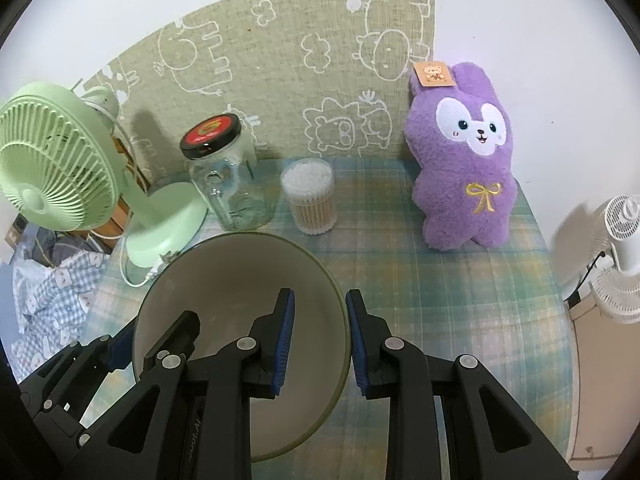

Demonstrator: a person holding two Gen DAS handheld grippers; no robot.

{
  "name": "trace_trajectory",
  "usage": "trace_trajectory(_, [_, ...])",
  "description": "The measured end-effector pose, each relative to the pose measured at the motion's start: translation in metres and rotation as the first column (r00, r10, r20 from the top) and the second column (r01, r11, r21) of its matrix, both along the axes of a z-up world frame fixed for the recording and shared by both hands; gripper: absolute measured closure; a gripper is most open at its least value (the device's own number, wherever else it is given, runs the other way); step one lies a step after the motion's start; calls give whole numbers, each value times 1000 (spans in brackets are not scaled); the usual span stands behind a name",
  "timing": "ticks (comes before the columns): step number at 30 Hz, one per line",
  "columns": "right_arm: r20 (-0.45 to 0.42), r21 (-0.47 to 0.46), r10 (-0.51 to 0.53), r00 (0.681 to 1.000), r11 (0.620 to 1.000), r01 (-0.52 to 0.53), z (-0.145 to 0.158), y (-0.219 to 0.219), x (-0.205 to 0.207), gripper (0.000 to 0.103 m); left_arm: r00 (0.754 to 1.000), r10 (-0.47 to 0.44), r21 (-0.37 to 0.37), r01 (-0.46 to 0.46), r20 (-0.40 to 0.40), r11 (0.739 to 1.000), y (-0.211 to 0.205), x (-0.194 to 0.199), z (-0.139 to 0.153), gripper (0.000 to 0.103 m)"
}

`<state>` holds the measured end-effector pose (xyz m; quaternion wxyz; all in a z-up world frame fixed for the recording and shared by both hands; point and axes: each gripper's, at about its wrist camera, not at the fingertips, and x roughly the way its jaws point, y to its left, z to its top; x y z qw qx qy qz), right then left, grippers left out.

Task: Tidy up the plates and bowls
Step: 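Lift the beige bowl off the table with both grippers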

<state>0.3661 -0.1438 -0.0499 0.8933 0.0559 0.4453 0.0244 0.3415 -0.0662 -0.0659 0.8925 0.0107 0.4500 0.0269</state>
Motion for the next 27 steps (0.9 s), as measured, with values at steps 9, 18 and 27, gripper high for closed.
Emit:
trace_trajectory(9, [27, -4, -19, 999, 1000, 19, 28, 10, -32, 73, 999, -16, -8, 16, 36, 1000, 9, -29, 27, 79])
trace_trajectory(18, [55, -14, -44, 997, 999, 45, 55, 20, -68, 73, 997, -41, -21, 42, 63, 999, 18, -60, 52, 79])
trace_trajectory(27, [66, -8, -78, 995, 997, 79, 69, 29, -109, 73, 994, -79, -14, 80, 74, 997, 28, -94, 65, 79])
